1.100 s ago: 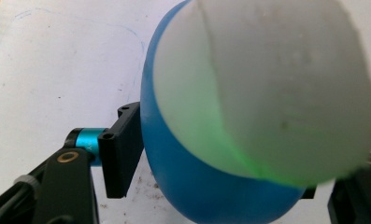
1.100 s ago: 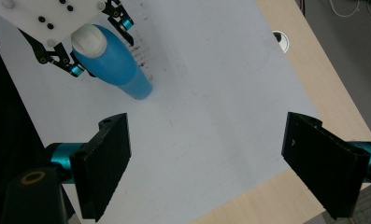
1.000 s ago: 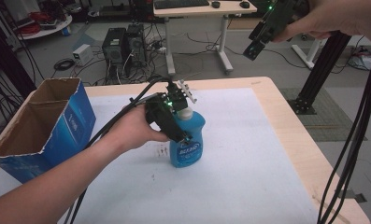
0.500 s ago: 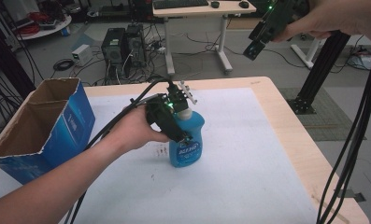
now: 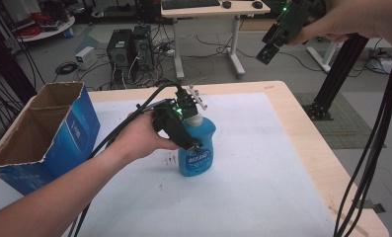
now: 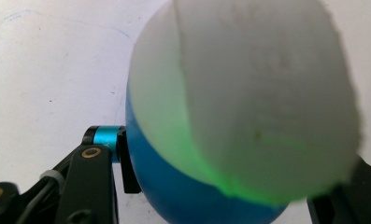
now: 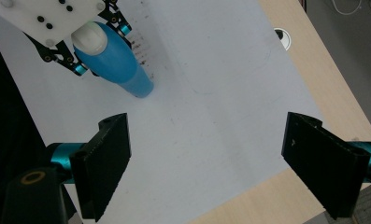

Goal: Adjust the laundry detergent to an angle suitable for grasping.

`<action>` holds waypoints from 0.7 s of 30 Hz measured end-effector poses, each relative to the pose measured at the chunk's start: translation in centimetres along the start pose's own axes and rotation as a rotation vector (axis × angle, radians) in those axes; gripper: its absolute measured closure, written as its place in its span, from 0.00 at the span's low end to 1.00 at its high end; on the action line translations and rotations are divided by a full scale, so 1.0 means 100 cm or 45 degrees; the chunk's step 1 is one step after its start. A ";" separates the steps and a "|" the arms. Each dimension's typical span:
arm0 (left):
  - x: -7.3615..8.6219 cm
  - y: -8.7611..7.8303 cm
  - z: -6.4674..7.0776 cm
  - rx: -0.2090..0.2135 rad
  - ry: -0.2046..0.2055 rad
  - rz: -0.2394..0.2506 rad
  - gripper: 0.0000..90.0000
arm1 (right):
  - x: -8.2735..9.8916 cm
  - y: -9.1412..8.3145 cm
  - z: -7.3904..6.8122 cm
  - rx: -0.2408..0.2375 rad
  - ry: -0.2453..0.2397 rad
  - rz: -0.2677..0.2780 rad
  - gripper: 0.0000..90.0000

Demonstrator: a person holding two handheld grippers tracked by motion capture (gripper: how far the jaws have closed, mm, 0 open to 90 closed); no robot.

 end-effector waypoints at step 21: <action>0.024 -0.048 0.018 0.143 0.231 0.088 0.47 | -0.006 0.001 -0.007 0.003 -0.016 0.001 0.17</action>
Point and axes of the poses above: each handheld gripper's, and its own axes: y roughly forward along the jaws, x roughly out of its underside, z roughly to its right, the point moved 3 cm from there along y, roughly forward along the jaws, and after that the axes turned 12 degrees about x, right-handed, at the moved point
